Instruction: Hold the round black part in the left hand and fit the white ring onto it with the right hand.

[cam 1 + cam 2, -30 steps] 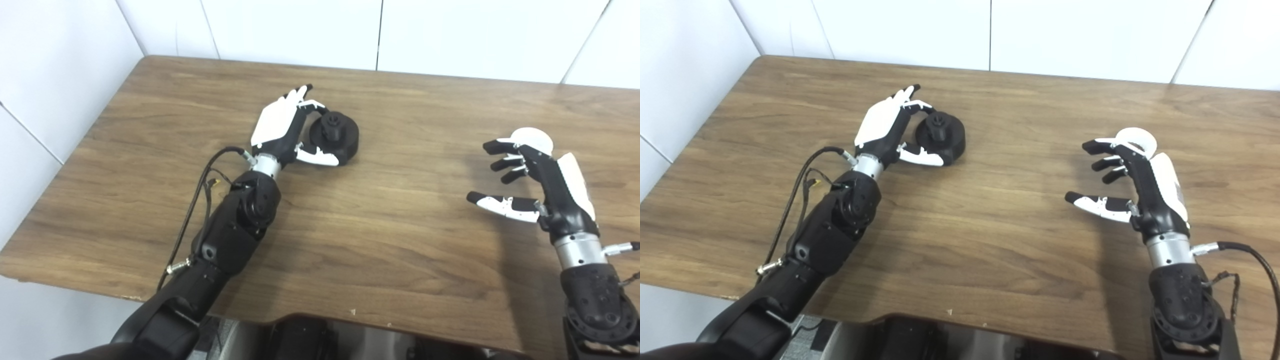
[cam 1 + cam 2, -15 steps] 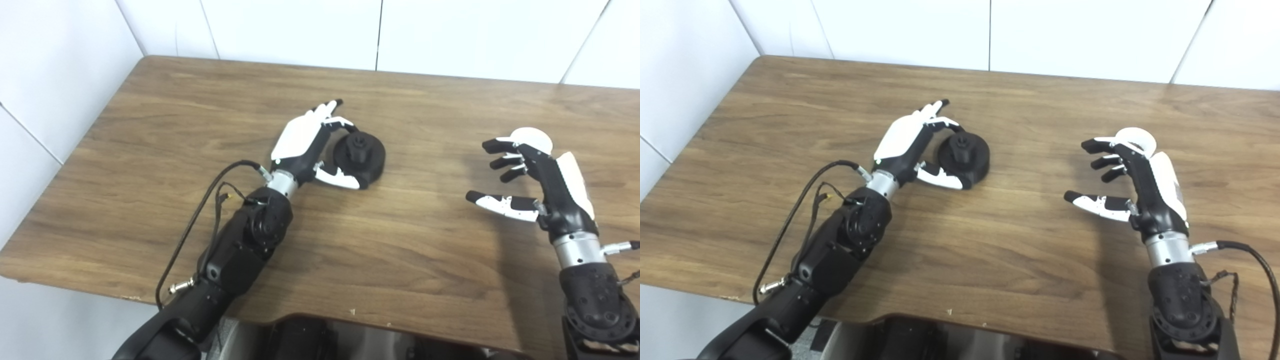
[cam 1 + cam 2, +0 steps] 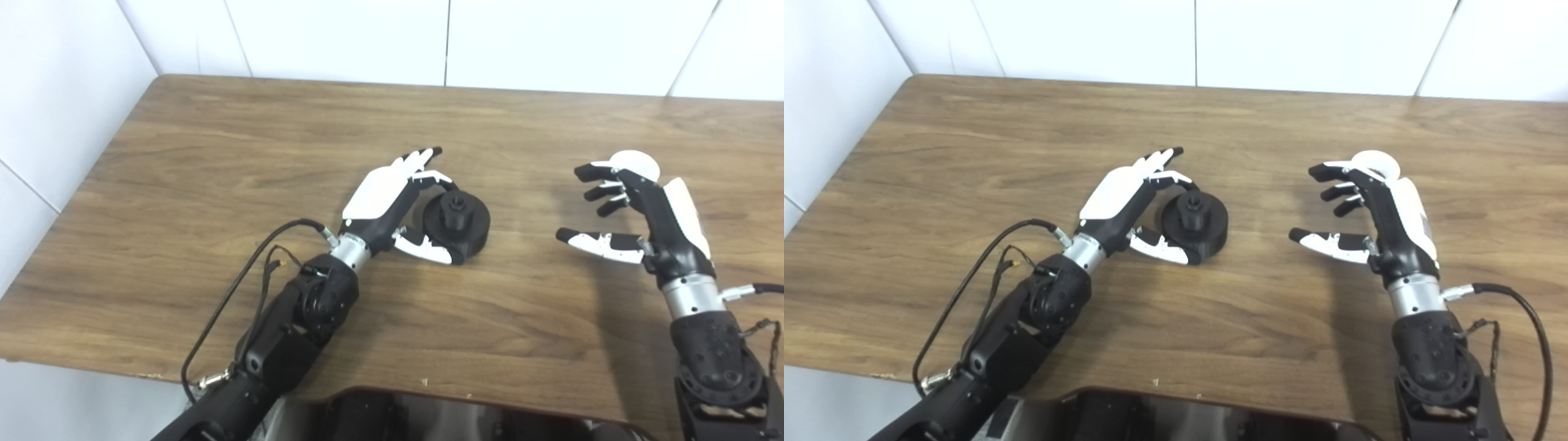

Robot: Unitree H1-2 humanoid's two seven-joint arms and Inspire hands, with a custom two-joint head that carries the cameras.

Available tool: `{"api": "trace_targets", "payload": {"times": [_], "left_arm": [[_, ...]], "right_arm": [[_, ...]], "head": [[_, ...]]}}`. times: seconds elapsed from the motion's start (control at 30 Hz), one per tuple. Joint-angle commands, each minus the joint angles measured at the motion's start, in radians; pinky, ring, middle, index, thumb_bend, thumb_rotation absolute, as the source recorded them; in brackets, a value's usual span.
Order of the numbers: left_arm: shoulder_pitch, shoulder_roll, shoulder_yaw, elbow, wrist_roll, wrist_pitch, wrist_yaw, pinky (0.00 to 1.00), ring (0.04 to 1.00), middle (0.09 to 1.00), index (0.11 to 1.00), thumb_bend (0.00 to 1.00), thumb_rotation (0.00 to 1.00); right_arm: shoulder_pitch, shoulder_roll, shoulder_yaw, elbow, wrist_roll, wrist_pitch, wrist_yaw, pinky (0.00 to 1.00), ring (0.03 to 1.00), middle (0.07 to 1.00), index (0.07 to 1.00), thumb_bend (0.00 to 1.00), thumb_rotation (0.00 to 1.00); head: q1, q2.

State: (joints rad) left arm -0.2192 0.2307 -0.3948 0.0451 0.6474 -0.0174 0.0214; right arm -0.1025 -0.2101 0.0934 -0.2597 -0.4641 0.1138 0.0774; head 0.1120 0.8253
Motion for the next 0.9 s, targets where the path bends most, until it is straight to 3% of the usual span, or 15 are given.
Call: {"api": "trace_targets", "payload": {"times": [0.0, 0.5, 0.7, 0.87], "left_arm": [[0.017, 0.007, -0.017, -0.022, 0.012, -0.007, -0.04, 1.0, 1.0, 1.0, 0.594, 0.96, 0.35], [0.056, 0.007, -0.045, -0.106, 0.001, -0.02, -0.13, 1.0, 1.0, 1.0, 0.59, 1.0, 0.33], [0.055, 0.011, -0.044, -0.113, 0.015, -0.017, -0.137, 1.0, 1.0, 1.0, 0.586, 0.99, 0.3], [0.048, 0.025, -0.034, -0.117, 0.011, -0.023, -0.145, 1.0, 1.0, 1.0, 0.6, 0.97, 0.34]], "right_arm": [[-0.031, 0.005, -0.008, -0.046, -0.01, -0.002, -0.016, 0.51, 0.632, 0.719, 0.691, 0.72, 0.09], [-0.033, 0.023, 0.003, -0.065, -0.024, 0.028, -0.007, 0.5, 0.627, 0.723, 0.694, 0.72, 0.11], [-0.037, 0.033, 0.009, -0.072, -0.031, 0.041, -0.008, 0.5, 0.623, 0.723, 0.692, 0.73, 0.12], [-0.041, 0.038, 0.02, -0.085, -0.055, 0.066, -0.003, 0.5, 0.628, 0.724, 0.696, 0.72, 0.14]], "head": [[-0.006, 0.001], [-0.076, 0.016], [-0.139, 0.022], [-0.217, 0.029]]}}
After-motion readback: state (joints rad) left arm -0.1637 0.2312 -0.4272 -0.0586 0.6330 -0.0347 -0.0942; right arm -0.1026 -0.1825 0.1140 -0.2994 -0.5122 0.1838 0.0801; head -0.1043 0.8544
